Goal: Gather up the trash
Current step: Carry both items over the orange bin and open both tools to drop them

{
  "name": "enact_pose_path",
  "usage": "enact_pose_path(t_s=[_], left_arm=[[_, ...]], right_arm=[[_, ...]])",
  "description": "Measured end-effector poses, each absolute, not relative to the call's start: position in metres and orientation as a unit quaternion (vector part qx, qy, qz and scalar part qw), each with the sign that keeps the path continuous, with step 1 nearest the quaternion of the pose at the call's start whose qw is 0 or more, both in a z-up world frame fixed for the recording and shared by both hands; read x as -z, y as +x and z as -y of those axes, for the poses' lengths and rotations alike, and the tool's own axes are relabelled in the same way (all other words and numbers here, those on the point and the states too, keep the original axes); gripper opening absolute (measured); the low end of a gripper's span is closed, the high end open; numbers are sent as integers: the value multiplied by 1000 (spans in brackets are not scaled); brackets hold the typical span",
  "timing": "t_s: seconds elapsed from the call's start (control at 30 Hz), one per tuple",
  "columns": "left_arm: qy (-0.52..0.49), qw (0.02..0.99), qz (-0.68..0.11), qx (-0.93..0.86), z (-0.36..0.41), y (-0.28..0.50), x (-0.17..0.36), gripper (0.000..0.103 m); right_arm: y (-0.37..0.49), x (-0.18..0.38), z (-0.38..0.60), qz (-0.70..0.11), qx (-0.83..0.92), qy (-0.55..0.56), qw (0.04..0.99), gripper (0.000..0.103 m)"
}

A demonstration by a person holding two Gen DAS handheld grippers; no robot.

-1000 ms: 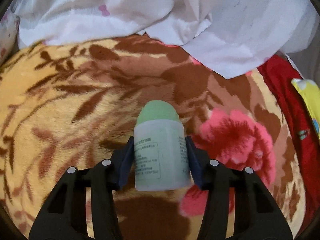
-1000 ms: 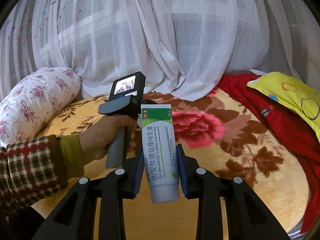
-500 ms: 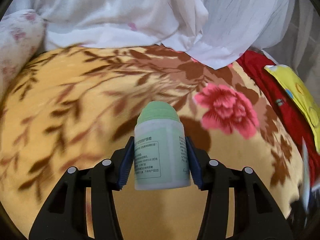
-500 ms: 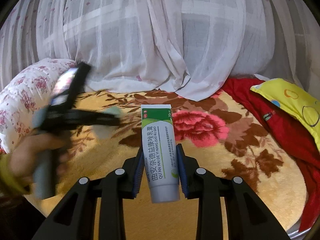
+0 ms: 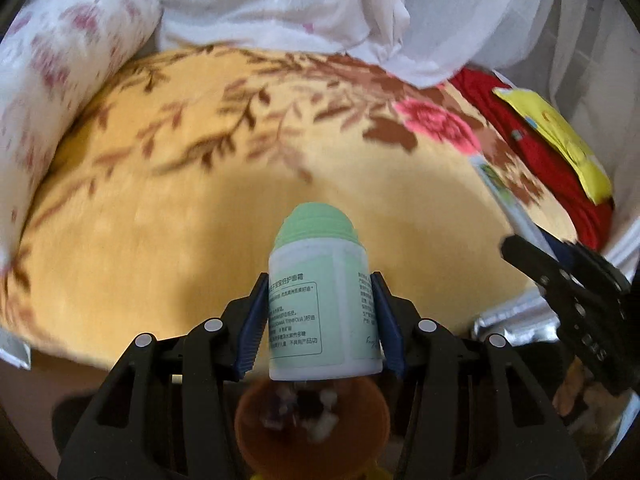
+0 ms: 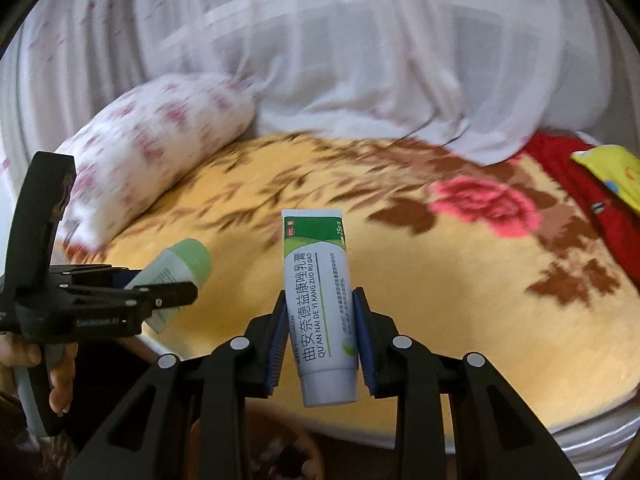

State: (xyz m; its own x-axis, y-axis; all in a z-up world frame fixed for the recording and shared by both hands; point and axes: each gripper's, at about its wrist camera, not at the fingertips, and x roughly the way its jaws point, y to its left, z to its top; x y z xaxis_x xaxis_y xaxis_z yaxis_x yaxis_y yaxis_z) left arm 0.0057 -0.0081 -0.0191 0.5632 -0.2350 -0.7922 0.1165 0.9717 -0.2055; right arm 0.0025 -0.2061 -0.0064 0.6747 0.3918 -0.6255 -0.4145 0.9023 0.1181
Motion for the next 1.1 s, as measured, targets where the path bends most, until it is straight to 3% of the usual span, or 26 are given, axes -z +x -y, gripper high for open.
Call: enact_pose_path(t_s=[0.33, 0.77, 0.8, 0.83, 0.9, 1.0, 1.1], left_arm=[[-65, 835, -527, 143, -4, -74, 64, 48], [-69, 817, -554, 145, -11, -92, 79, 48], [-67, 817, -555, 144, -11, -93, 80, 49], [-67, 816, -556, 143, -12, -93, 81, 49], [-76, 816, -556, 138, -16, -92, 80, 50], [-77, 823, -550, 121, -20, -90, 73, 69], [-77, 841, -525, 104, -23, -89, 61, 74]], right_arm=[[-55, 54, 182, -437, -272, -37, 857, 31], [-78, 87, 162, -494, -299, -50, 815, 32], [-79, 91, 160, -501, -303, -54, 809, 37], [-80, 93, 158, -506, -304, -57, 805, 51], [-82, 94, 158, -504, -299, -59, 808, 62], [-80, 91, 162, -497, -290, -55, 816, 75], [-76, 80, 171, -475, -278, -41, 834, 84]])
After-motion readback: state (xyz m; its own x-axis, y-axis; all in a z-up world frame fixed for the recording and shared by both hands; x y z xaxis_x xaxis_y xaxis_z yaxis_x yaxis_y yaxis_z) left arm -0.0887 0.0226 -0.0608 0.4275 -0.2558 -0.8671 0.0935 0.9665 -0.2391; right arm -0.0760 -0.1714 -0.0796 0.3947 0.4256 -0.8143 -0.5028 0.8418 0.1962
